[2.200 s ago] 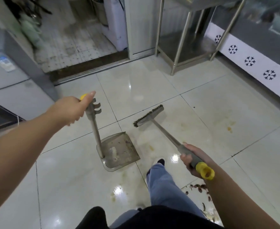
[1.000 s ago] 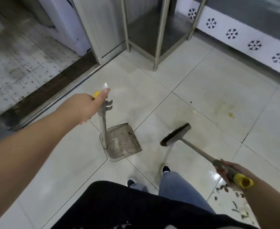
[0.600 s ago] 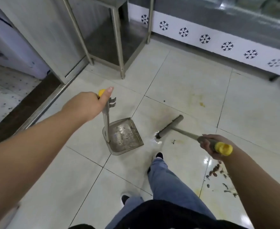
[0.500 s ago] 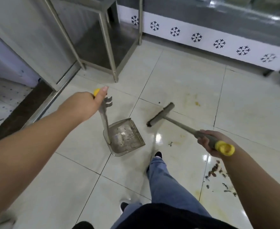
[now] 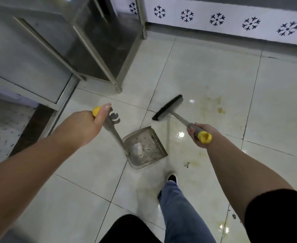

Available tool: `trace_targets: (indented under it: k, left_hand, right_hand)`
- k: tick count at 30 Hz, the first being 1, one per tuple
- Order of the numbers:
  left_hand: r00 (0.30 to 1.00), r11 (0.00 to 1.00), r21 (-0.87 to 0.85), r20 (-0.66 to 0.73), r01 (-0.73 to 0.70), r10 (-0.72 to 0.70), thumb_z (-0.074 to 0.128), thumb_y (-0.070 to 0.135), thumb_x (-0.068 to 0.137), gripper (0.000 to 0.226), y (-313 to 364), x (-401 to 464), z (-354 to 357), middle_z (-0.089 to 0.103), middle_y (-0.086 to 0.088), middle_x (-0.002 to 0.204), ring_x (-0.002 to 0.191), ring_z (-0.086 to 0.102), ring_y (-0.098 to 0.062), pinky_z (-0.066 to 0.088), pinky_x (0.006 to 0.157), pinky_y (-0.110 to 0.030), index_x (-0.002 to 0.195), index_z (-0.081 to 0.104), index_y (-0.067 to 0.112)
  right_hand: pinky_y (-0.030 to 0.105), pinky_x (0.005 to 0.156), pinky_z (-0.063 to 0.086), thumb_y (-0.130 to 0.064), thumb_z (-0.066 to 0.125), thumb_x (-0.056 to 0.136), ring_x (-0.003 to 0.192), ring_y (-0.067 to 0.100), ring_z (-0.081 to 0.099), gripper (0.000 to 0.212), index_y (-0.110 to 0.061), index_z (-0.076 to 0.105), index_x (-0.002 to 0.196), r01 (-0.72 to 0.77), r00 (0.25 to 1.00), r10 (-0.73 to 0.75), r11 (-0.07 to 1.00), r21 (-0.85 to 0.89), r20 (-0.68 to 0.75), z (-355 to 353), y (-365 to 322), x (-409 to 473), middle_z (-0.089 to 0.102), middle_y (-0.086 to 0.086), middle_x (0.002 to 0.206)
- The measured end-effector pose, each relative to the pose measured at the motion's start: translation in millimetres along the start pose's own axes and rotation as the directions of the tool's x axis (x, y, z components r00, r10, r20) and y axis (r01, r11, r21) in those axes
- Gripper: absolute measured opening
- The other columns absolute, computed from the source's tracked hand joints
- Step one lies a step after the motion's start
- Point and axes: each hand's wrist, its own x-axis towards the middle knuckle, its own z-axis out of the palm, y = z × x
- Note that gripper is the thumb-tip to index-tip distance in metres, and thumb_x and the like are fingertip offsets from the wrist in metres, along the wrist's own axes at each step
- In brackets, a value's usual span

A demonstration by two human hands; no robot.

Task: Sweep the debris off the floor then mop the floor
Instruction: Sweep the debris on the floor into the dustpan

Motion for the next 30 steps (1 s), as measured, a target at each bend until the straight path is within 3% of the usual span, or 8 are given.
trace_targets:
  k: [5,7,9,13,20,24,27,30]
  left_hand:
    - [1.0,1.0,0.014,0.014,-0.021,0.02,0.008,0.074,0.078,0.081,24,11,-6,0.052,-0.012,0.053,0.05,0.05,-0.024,0.031,0.048,-0.029,0.054,0.048,0.008]
    - [0.999,0.999,0.025,0.019,-0.028,0.027,0.005,0.075,0.078,0.085,32,13,-6,0.055,-0.014,0.054,0.048,0.053,-0.026,0.032,0.049,-0.028,0.055,0.05,0.007]
    - [0.999,0.999,0.019,0.02,-0.042,0.041,0.005,0.075,0.079,0.086,40,10,-4,0.058,-0.016,0.056,0.049,0.055,-0.026,0.032,0.049,-0.028,0.056,0.051,0.006]
    - [0.997,0.997,-0.035,0.007,-0.074,0.074,0.01,0.075,0.082,0.084,39,-7,2,0.057,-0.015,0.055,0.049,0.055,-0.025,0.034,0.049,-0.027,0.057,0.051,0.006]
    - [0.99,0.979,-0.156,0.037,-0.13,0.138,0.014,0.076,0.081,0.081,2,-61,31,0.057,-0.011,0.057,0.049,0.055,-0.026,0.035,0.048,-0.026,0.064,0.054,0.008]
    - [0.981,0.967,-0.196,0.069,-0.164,0.181,0.013,0.078,0.08,0.08,-17,-91,40,0.058,-0.01,0.061,0.053,0.056,-0.025,0.039,0.048,-0.025,0.065,0.053,0.011]
    - [0.969,0.966,-0.119,0.068,-0.228,0.237,0.009,0.082,0.074,0.083,-36,-107,39,0.06,-0.01,0.061,0.054,0.058,-0.025,0.044,0.056,-0.027,0.064,0.053,0.013]
    - [0.954,0.958,-0.031,0.089,-0.285,0.286,0.004,0.087,0.063,0.09,-58,-113,31,0.061,-0.01,0.059,0.053,0.058,-0.024,0.042,0.056,-0.028,0.061,0.053,0.011]
  right_hand:
    - [0.017,0.032,0.047,-0.025,0.048,0.098,0.03,0.011,0.053,0.023,-0.002,0.05,0.103,-0.044,0.993,0.034,0.995,-0.087,-0.117,-50,5,-26,0.055,0.009,0.077]
    - [0.017,0.031,0.046,-0.026,0.049,0.098,0.029,0.011,0.053,0.025,-0.001,0.051,0.099,-0.061,0.985,0.04,0.991,-0.119,-0.169,-66,17,-42,0.06,0.011,0.066]
    - [0.018,0.03,0.046,-0.025,0.05,0.097,0.028,0.012,0.053,0.027,0.001,0.052,0.093,-0.053,0.979,0.035,0.995,-0.084,-0.203,-81,34,-59,0.062,0.013,0.054]
    - [0.02,0.03,0.047,-0.023,0.051,0.097,0.029,0.014,0.054,0.024,0.0,0.053,0.093,-0.009,0.962,0.007,1.0,-0.006,-0.272,-123,83,-98,0.058,0.014,0.073]
    - [0.018,0.029,0.045,-0.022,0.048,0.098,0.027,0.014,0.051,0.023,0.0,0.052,0.093,0.063,0.944,-0.008,0.986,0.154,-0.33,-171,189,-139,0.058,0.015,0.05]
    - [0.014,0.03,0.043,-0.02,0.047,0.097,0.028,0.012,0.049,0.018,-0.003,0.048,0.098,0.131,0.967,-0.066,0.958,0.256,-0.247,-161,224,-141,0.049,0.009,0.067]
    - [0.013,0.031,0.043,-0.014,0.052,0.095,0.028,0.011,0.049,0.015,0.0,0.05,0.088,0.207,0.946,-0.176,0.974,0.091,-0.272,-146,225,-150,0.045,0.008,0.067]
    - [0.013,0.031,0.042,-0.013,0.056,0.093,0.026,0.01,0.046,0.016,0.0,0.05,0.085,0.132,0.929,-0.195,0.968,-0.211,-0.314,-143,218,-166,0.046,0.01,0.064]
